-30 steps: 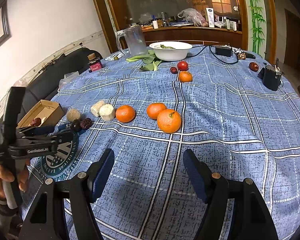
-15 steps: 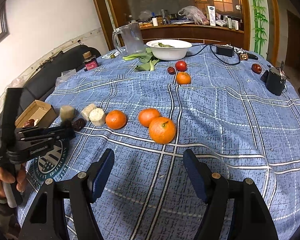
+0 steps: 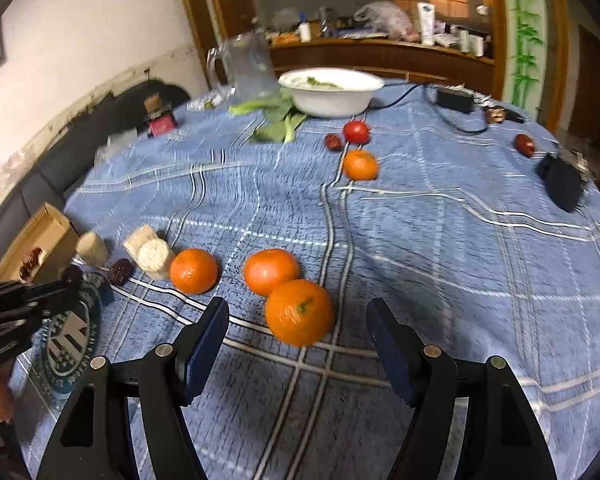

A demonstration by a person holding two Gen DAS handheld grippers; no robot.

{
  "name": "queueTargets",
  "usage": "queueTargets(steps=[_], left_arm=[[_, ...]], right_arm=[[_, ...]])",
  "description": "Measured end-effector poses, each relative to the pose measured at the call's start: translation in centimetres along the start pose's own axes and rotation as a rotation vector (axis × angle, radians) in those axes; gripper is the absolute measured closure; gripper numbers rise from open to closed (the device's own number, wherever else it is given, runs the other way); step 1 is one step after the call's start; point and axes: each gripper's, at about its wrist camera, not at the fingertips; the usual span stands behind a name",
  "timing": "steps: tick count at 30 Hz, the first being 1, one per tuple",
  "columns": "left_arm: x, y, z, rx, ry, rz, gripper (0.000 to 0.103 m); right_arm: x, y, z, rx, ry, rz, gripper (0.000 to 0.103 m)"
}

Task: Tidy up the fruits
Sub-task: 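Grasp a dark date with left tool while right tool grasps a tangerine, then carry the dark date and tangerine into the cardboard box and open both tools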

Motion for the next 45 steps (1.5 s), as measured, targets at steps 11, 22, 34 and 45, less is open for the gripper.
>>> queueTargets(steps=[11,22,34,45], left_arm=[[3.4,1.2,-1.3,0.030,0.037,0.037,0.084],[7.9,3.9,-5.2,0.068,-0.070,0.087,0.084],[10.2,6.3,-9.5,0.120,-0.139,0.124,0.084],[11.7,8.6,-14.5,0.192,-0.154,0.109,0.084]], right_arm=[[5.6,3.0,-3.6,0.026,-0.062,0.085,0.066],[6.9,4.2,-11.6,0.086,-0.191,0.121,0.065],[7.2,3.6,-18.4,0.180,-0.243,0.122,0.065],[6.0,3.2,-23.6,0.263,-0.302,0.096,0.065]])
Point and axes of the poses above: each gripper's, at about its wrist camera, not at the fingertips, and x roughly against the way its jaws point, z to its right, y to its underside, and after that the axes turned 8 degrees about -z, right-handed
